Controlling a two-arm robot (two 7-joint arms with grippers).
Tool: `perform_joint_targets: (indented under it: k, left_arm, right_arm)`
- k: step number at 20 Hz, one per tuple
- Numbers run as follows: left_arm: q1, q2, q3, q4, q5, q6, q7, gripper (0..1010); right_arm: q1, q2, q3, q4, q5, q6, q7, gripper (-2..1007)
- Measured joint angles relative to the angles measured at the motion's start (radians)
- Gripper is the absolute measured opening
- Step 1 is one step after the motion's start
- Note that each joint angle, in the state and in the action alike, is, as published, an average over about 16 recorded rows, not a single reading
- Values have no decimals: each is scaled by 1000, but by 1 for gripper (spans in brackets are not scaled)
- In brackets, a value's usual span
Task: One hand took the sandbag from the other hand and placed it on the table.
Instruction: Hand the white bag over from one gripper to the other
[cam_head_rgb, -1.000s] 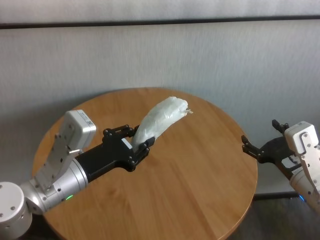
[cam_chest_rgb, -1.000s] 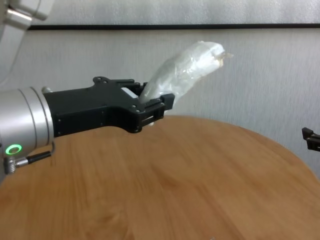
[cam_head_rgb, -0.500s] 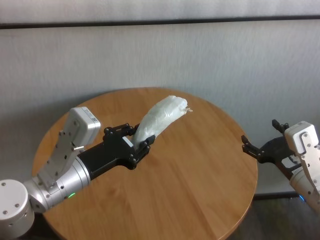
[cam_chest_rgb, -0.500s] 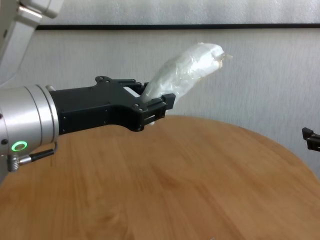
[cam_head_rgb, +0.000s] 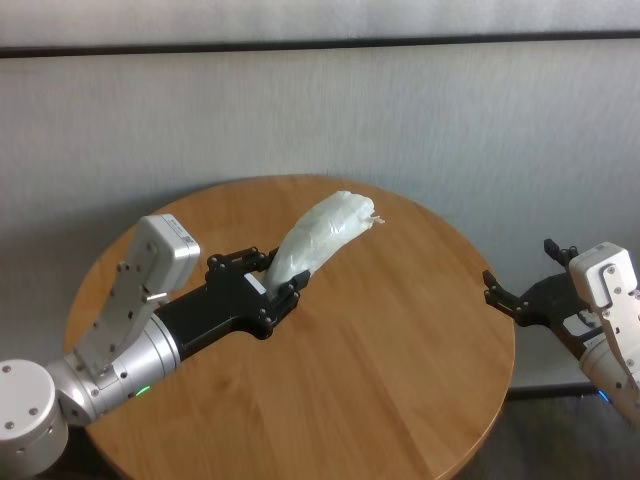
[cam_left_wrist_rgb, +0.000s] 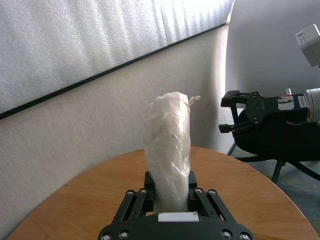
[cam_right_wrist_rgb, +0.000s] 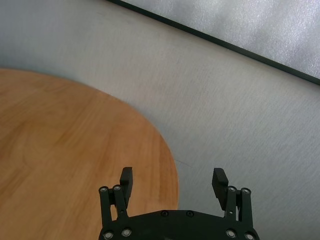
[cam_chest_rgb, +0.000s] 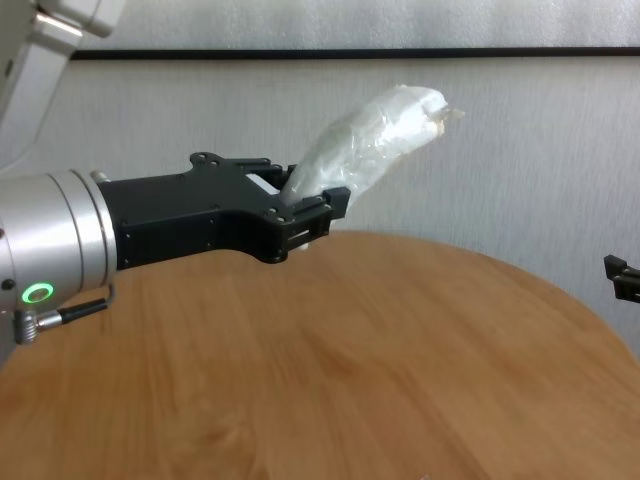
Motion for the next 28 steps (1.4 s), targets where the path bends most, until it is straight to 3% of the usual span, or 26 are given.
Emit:
perform_joint_targets:
  k: [28]
  left_arm:
    - [2,-1,-2,2,-2,-4,-1,385]
  right_arm:
    - [0,0,0,0,0,0,0,1001]
